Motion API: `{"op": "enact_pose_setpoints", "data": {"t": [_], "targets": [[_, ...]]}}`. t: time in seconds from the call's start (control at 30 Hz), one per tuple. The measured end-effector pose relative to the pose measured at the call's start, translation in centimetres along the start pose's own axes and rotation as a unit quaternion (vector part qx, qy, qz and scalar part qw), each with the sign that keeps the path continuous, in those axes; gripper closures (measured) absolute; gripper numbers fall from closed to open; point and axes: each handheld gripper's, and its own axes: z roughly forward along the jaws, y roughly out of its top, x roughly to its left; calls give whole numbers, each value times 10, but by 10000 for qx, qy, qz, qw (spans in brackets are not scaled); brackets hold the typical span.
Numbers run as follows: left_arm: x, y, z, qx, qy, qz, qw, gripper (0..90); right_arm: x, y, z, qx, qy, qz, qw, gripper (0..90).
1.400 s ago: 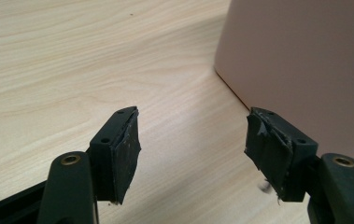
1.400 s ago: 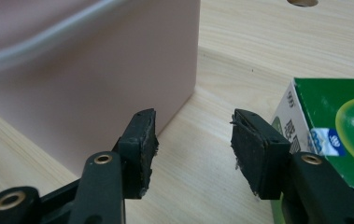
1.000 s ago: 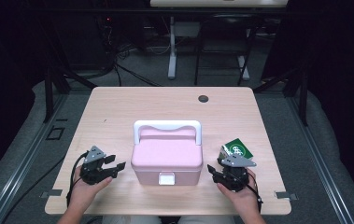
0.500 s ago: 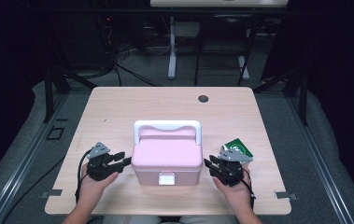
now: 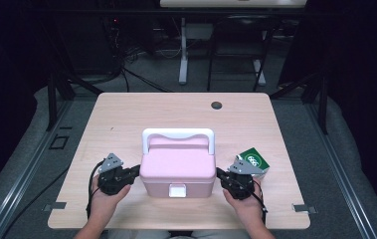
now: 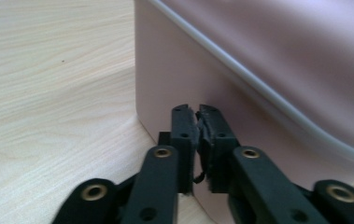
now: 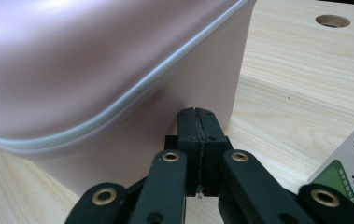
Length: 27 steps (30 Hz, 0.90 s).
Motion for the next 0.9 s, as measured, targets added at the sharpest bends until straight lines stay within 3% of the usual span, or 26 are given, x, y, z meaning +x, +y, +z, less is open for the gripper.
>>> {"op": "enact_pose_setpoints", "data": {"t": [0.07, 0.27, 0.47, 0.63, 0.9], "targets": [[-2, 0, -1, 13, 49, 56, 10000, 894, 0, 0, -1, 26, 52, 55, 10000, 900], [-2, -4, -6, 12, -24, -113, 9999, 900, 5, -1, -4, 71, 123, -29, 9999, 900], [-7, -6, -13, 159, -155, 5, 9998, 900, 9, -4, -11, 152, 152, -138, 9997, 900], [-10, -8, -16, 202, -291, -67, 9993, 900, 10, -5, -18, 227, 176, -215, 9994, 900], [-7, -4, -18, 207, -305, -161, 9992, 864, 8, -3, -19, 317, 210, -233, 9990, 866]]}}
